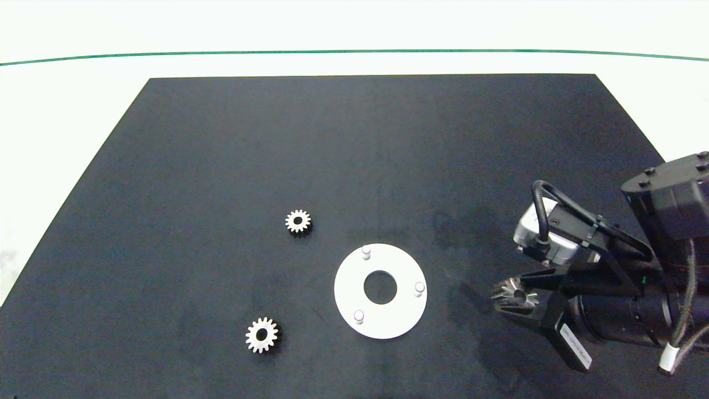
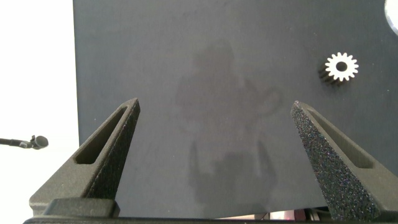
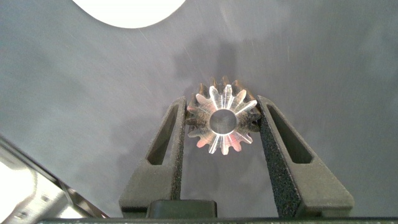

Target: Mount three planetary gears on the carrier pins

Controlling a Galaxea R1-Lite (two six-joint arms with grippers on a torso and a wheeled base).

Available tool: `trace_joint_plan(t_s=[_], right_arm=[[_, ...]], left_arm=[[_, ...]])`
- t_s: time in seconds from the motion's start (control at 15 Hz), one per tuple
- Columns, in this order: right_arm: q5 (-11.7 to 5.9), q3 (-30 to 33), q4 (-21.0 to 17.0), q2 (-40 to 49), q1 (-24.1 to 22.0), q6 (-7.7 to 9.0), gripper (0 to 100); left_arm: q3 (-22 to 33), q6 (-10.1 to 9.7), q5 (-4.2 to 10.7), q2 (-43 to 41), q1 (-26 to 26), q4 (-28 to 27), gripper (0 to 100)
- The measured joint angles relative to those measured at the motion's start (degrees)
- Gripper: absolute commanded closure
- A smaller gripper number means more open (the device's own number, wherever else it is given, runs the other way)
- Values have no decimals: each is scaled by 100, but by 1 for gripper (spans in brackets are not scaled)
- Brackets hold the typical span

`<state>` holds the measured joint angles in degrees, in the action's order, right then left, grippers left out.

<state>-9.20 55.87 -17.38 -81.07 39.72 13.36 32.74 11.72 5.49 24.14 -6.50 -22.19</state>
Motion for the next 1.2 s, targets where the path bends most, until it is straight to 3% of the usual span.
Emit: trace_joint_plan(t_s=[0.67, 0.93, 1.2], right_arm=[[-171, 1050, -26, -1209, 590, -11, 84], [-350, 1224, -30, -1482, 736, -11, 84], [-366, 1301, -24, -1640, 755, -11, 84]], left_arm=[[11, -1, 0, 44, 9, 6, 0], [11, 0, 0, 45, 2, 15, 0], [22, 0, 0, 45, 0, 15, 0]])
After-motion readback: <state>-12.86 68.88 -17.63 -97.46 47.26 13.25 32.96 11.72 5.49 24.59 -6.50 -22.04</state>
